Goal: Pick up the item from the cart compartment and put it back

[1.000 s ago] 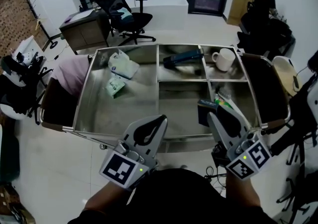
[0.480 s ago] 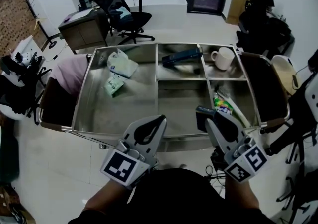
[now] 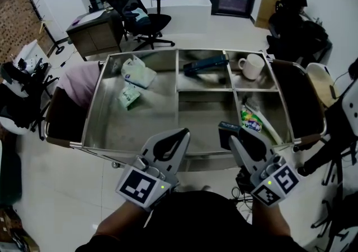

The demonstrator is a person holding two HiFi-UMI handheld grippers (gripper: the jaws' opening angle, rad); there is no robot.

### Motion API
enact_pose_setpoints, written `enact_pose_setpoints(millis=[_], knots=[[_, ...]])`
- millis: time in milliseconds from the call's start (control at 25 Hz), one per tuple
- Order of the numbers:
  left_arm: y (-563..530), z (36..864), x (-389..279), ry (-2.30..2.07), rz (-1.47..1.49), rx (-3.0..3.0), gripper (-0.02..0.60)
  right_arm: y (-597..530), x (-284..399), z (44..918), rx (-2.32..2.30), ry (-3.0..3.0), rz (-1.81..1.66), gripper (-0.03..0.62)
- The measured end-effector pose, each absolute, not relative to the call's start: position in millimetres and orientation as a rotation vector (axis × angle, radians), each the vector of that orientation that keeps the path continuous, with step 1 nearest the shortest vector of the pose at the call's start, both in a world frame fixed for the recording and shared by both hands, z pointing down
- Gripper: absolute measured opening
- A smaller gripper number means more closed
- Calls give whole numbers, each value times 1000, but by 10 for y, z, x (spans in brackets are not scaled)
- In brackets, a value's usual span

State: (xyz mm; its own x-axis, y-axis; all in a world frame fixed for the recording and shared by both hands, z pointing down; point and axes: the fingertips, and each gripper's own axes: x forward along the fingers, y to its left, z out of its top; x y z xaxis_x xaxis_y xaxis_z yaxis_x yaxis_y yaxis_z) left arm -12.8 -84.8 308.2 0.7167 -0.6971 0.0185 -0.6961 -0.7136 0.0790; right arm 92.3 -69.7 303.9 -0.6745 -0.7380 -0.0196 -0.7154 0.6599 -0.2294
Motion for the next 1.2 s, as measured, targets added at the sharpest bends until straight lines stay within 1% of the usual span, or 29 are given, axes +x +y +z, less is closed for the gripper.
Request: enact_pose_setpoints(millis=[640,1200], knots=[[-923,3096,-142,-1163,4,2849,0,-744,916,3024,-1214,2767,-295,109],[-1013,3050,-205,-1180,-8,2857,0,-1170,830,2880,-1297,2949,-156,109]])
